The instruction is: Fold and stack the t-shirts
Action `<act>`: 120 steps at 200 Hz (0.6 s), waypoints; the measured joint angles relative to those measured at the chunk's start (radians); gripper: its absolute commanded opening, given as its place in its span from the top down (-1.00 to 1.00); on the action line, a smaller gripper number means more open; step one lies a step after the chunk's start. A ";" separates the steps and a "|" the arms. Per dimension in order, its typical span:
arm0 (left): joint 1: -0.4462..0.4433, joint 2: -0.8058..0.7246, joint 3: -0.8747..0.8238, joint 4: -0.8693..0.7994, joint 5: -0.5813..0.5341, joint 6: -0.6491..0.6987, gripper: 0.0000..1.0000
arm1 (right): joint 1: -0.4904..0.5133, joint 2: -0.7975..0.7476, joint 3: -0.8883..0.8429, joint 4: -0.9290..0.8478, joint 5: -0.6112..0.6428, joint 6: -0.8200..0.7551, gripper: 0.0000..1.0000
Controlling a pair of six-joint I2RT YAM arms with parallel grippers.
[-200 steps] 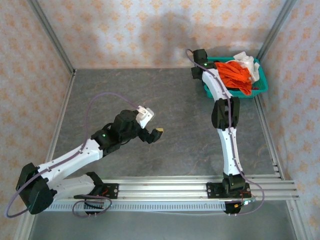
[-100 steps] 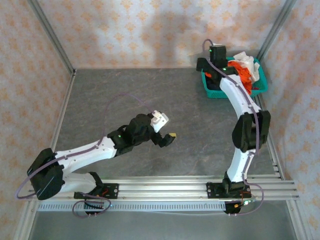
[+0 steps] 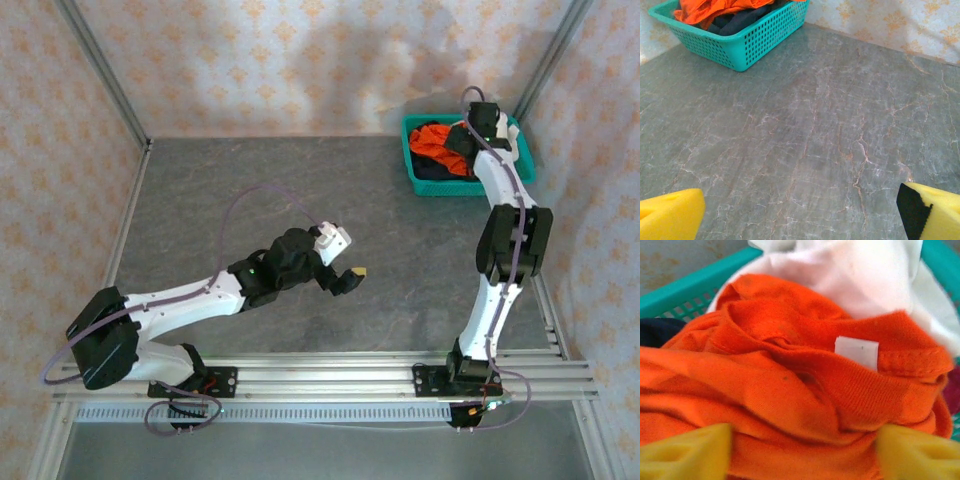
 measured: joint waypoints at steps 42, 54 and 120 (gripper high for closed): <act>-0.002 0.000 0.000 0.000 -0.001 0.006 -1.00 | 0.001 0.003 0.034 -0.041 -0.031 0.015 1.00; -0.002 0.000 0.000 0.000 -0.002 0.007 -1.00 | 0.001 -0.018 0.032 -0.045 -0.050 0.012 1.00; -0.002 -0.025 0.000 -0.001 -0.005 0.034 -1.00 | 0.077 -0.346 -0.029 0.001 -0.126 -0.019 1.00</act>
